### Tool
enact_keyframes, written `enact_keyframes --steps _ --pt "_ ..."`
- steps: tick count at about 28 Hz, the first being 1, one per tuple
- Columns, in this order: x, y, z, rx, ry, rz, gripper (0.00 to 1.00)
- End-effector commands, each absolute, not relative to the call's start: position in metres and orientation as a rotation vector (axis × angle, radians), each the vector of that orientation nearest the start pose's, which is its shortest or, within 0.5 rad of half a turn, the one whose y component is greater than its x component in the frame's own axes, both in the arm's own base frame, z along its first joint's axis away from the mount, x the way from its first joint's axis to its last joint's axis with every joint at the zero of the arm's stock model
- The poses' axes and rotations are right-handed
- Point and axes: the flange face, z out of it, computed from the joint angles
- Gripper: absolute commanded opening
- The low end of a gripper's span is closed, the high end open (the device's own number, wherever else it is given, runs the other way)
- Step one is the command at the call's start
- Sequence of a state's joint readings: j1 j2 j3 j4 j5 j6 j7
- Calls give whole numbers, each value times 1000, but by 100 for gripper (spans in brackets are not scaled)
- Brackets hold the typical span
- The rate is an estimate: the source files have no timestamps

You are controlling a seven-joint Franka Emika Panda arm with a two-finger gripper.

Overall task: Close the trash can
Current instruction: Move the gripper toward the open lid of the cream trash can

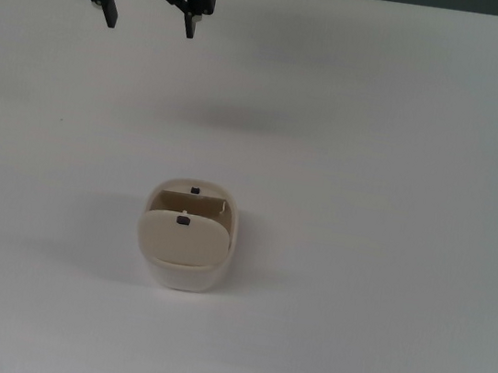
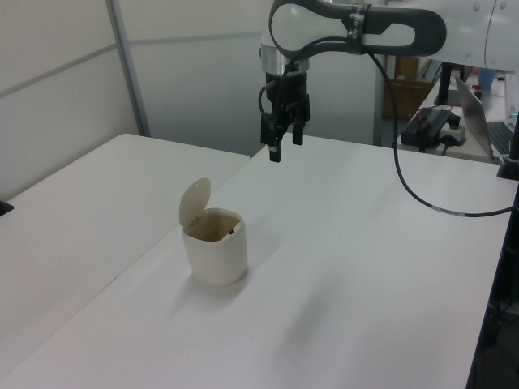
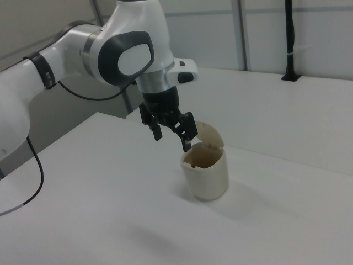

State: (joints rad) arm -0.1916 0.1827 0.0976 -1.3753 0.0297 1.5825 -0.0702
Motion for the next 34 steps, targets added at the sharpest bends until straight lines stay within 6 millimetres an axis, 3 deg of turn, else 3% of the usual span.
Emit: enact_keyframes --steps 1,11,24,28,29,34 --pt "609 -57 611 -3109 -63 -61 100" --pt "632 -27 598 -3102 -109 -170 97" --pt "690 -4 578 -3039 6 -638 93" --pt "704 7 564 -3021 29 -726 84" --pt "711 21 561 -3016 19 -794 76" --pt "724 35 546 -3016 107 -913 51"
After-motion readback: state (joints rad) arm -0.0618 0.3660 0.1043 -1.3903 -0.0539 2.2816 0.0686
